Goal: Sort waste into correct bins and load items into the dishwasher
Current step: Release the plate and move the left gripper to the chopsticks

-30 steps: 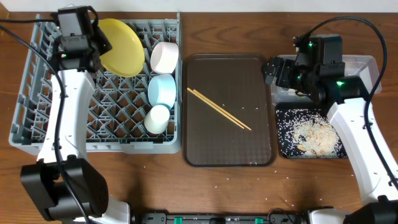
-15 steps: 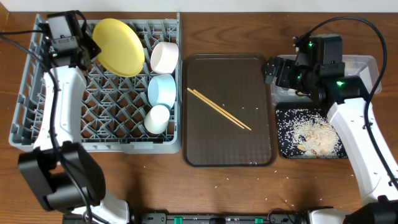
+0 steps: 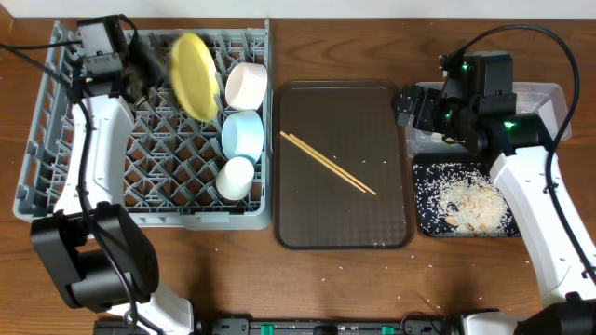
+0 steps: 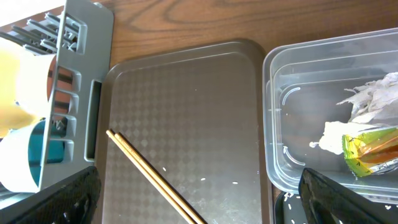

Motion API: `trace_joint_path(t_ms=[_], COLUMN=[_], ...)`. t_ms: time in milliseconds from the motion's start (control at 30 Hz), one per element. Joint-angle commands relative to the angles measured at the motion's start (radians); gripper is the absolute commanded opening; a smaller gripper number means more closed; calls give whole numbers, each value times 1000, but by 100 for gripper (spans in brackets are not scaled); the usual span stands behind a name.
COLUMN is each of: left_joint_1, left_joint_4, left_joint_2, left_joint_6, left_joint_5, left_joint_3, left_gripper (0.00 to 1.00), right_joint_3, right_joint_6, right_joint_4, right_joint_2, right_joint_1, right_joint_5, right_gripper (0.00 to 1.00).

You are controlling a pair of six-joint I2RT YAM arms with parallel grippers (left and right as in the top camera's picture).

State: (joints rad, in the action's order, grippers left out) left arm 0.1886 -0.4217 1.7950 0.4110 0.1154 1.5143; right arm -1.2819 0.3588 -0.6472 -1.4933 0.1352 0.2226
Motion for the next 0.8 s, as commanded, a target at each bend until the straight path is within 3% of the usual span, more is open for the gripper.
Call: trace_joint_path(t_ms=[0, 367, 533, 600, 767], left_joint_1=[-39, -171, -291, -371, -583], left_joint_4=[0, -8, -98, -161, -301], left_joint_2=[-43, -171, -200, -187, -120], left_joint_6=[-42, -130, -125, -95, 119], left_joint_5=[83, 80, 79, 64, -195], left_joint_3=[12, 12, 12, 12, 12], left_gripper=[8, 8, 8, 8, 8], right_joint_3=[-12, -12, -12, -12, -12], right_joint_6=[0, 0, 0, 0, 0], right_joint_4=[0, 0, 0, -1, 0], right_joint_2=[2, 2, 2, 2, 2], right_joint_1=[3, 3, 3, 3, 3], right_joint_5=[-9, -9, -9, -9, -9], right_gripper=[99, 99, 99, 99, 99])
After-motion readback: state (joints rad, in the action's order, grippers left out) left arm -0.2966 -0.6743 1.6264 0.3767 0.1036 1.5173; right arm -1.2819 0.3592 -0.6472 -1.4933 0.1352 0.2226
